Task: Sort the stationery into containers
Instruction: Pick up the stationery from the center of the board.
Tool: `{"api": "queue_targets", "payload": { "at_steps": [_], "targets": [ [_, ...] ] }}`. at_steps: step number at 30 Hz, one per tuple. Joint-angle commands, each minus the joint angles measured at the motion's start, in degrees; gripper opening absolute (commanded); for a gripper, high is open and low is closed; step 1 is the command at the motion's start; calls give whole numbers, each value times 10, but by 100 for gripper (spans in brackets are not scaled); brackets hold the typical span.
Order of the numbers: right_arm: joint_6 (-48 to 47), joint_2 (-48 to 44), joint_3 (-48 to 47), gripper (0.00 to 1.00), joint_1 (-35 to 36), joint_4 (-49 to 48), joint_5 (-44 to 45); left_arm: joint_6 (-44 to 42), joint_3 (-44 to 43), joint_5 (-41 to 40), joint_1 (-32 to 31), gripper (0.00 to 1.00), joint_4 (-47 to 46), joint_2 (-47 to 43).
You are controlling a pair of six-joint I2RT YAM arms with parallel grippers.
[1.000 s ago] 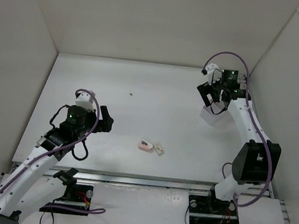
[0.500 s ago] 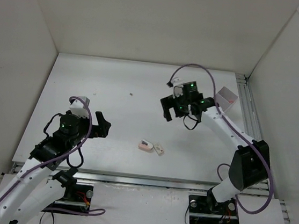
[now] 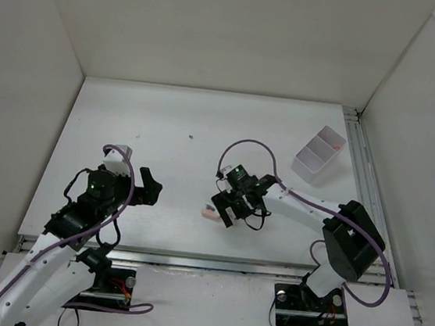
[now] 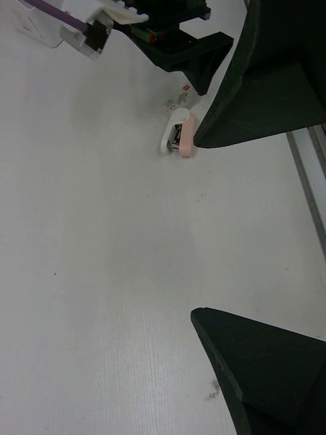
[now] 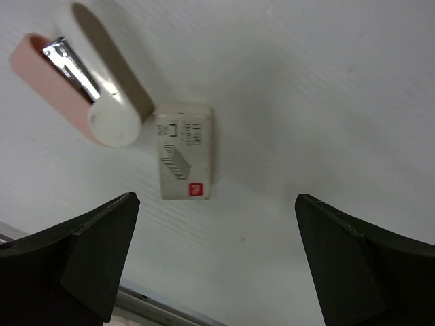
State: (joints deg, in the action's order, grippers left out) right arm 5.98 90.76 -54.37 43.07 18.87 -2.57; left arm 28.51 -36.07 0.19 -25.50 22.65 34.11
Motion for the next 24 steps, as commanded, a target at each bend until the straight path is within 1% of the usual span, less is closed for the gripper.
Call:
{"api": "queue_targets", "payload": {
  "at_steps": [1,2,7,8,11,12,13,14,15,16,17,18,19,22,23,24],
  "targets": [
    [22,20,-9,98,33,-3,3,-9,-13,19,-3,100,-32,10],
    [20,24,-10,98,46,-6,3,-9,-13,20,-3,100,-33,12],
    [40,71,-35,98,52,-23,23,-9,-14,19,-3,100,-32,18],
    [43,78,-42,95,52,-28,23,-8,-14,20,-3,100,-32,18],
    [44,91,-57,58,52,-37,58,-9,-15,17,-3,100,-29,17],
    [43,87,-61,37,52,-38,72,-10,-16,12,-3,100,-28,17],
    [39,84,-64,30,52,-39,82,-10,-15,11,-3,100,-29,16],
    [36,79,-70,25,49,-39,92,-10,-15,11,-3,100,-29,16],
    [33,69,-73,16,47,-40,105,-10,-15,11,-3,100,-29,17],
    [34,64,-79,12,43,-40,110,-10,-15,10,-3,100,-29,18],
    [36,57,-83,10,38,-38,111,-11,-15,9,-3,100,-28,20],
    [37,40,-86,4,28,-38,104,-11,-17,8,-3,100,-27,21],
    [40,30,-88,1,16,-38,109,-10,-20,6,-3,100,-25,24],
    [31,-8,-95,0,-12,-38,188,-10,-22,2,-3,100,-27,29],
    [24,-17,-99,0,-18,-39,236,-11,-23,1,-3,100,-29,31],
    [3,-25,-105,0,-38,-39,264,-10,-28,1,-3,100,-31,38]
  ]
}}
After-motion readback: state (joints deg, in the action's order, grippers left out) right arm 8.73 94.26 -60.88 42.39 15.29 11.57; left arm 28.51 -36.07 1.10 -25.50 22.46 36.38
